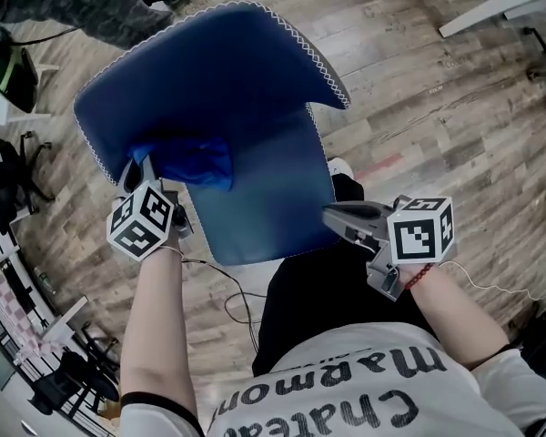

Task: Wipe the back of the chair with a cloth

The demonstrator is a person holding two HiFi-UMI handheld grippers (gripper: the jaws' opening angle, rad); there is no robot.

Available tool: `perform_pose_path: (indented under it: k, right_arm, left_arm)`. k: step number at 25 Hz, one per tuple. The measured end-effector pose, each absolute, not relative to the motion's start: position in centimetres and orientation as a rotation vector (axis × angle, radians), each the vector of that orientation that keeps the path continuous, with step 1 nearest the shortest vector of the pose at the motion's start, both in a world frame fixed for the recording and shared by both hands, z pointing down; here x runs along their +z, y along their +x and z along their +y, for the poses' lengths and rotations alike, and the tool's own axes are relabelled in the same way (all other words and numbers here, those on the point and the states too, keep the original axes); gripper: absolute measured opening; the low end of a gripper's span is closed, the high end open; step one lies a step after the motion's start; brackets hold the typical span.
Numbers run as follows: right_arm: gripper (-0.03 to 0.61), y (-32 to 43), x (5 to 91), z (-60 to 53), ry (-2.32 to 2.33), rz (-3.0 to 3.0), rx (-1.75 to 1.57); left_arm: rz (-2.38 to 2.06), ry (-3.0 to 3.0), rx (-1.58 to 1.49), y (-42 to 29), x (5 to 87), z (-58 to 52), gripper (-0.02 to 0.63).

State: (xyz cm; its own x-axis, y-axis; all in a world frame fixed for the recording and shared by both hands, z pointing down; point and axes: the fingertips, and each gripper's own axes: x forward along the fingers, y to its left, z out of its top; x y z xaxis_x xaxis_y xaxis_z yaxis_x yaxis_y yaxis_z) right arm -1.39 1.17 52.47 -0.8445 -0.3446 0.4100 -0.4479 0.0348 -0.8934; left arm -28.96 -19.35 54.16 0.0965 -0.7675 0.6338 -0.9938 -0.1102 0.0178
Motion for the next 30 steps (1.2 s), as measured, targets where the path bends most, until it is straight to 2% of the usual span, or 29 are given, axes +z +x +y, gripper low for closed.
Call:
perform_pose_path:
  k: [13,30]
  right_arm:
    - [0.015,1.8,53.4,0.2,0.940,-2.159,1.984]
    - [0.015,5.7,54.5,-0.4,1.017,-2.124,2.033]
  left_arm:
    - [-1.652,2.004,0.694,-25.6,56.0,-20.7,0.041]
    - [-1.447,2.052,0.609,-14.2,58.5,-20.5,0.038]
